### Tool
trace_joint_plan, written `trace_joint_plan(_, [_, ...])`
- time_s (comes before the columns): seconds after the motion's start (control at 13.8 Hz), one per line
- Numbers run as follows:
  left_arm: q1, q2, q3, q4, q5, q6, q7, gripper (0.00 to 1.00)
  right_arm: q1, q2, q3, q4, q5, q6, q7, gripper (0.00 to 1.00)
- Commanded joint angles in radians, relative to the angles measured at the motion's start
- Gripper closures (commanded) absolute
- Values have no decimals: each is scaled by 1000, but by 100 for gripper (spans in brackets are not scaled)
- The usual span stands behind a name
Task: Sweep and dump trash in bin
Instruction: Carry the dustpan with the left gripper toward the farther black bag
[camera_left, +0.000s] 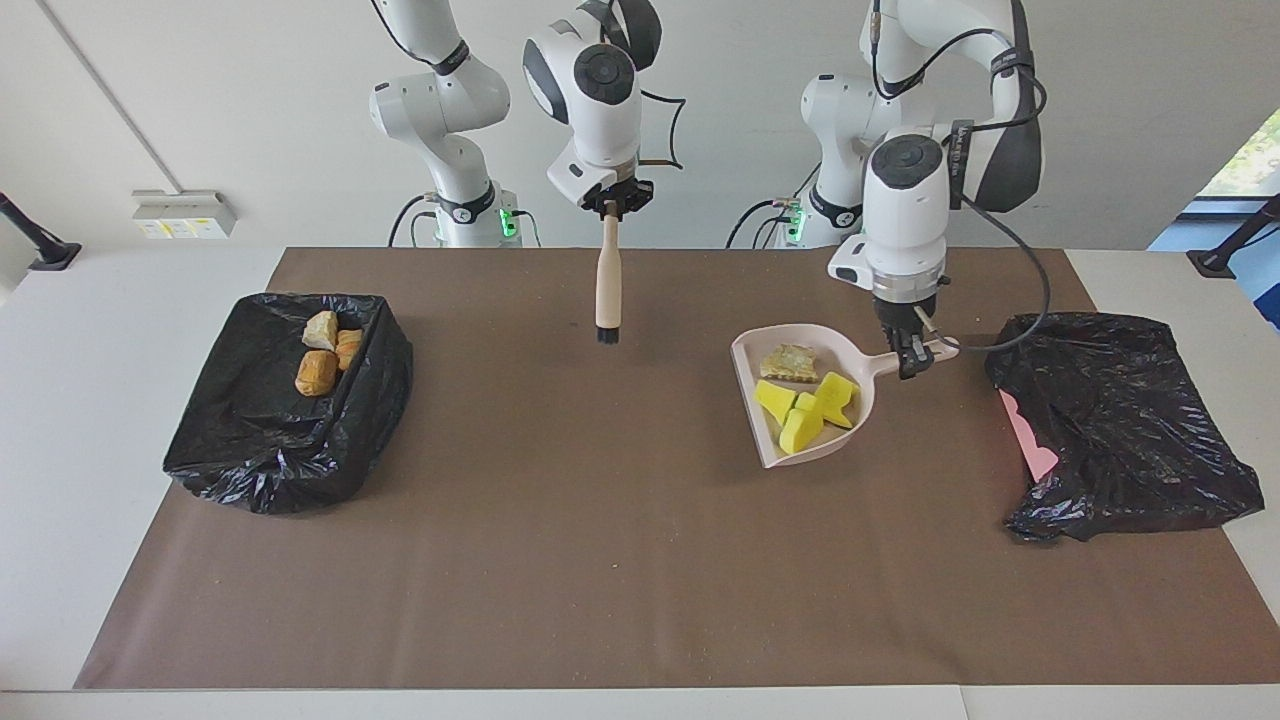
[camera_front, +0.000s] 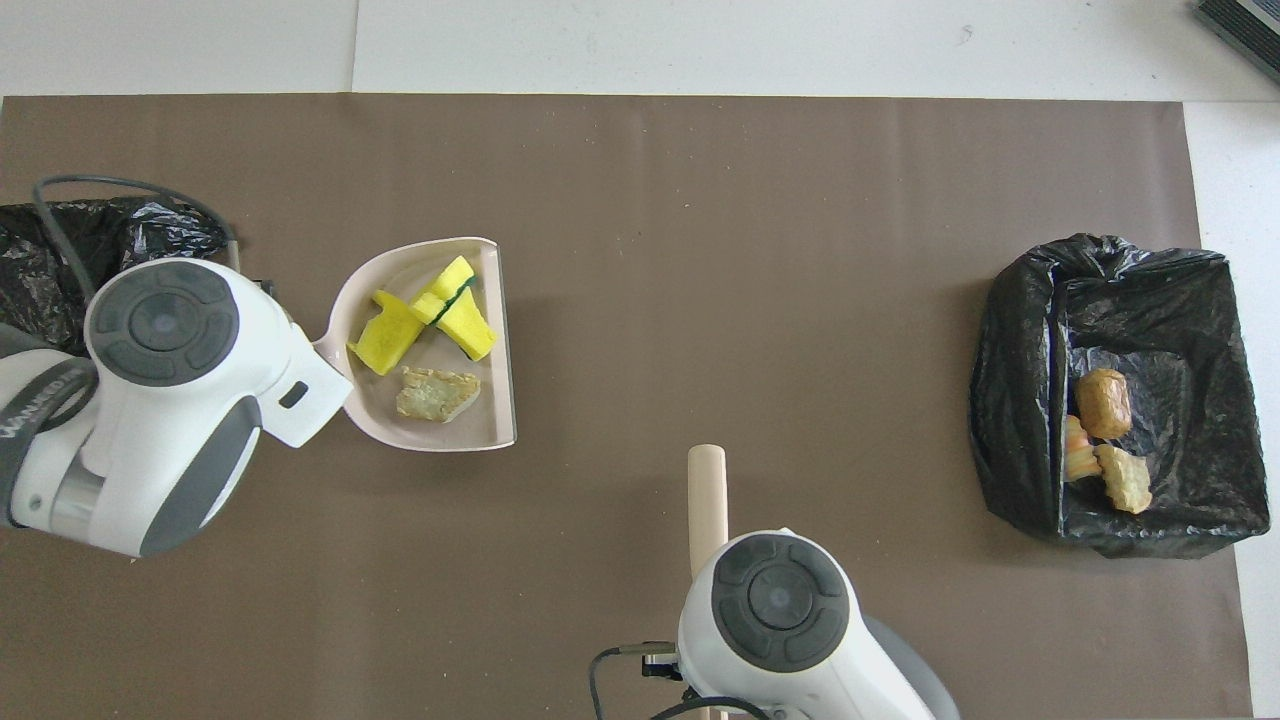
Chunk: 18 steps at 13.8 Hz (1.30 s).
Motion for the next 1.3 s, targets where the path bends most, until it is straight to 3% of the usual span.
trace_joint_plan(0.0, [135,-62,-9,-17,2,-31,72,100,47,-20,-10,-122,22,169,7,100])
trace_joint_plan(0.58, [646,-70,-5,41,-152,0,140,100,93,0,-8,-231,52,381,6,100])
trace_joint_plan(0.87, [828,-32,3,113,-150,73,401,100,93,26,-10,-239,52,370,-94,100])
trace_joint_plan(1.09, [863,78,6,246,-72,86,528,100,108,58,-10,-237,51,381,-88,100])
trace_joint_plan(1.23, [853,95,5,264,102,90,523,100,107,61,-10,-237,52,380,-75,100])
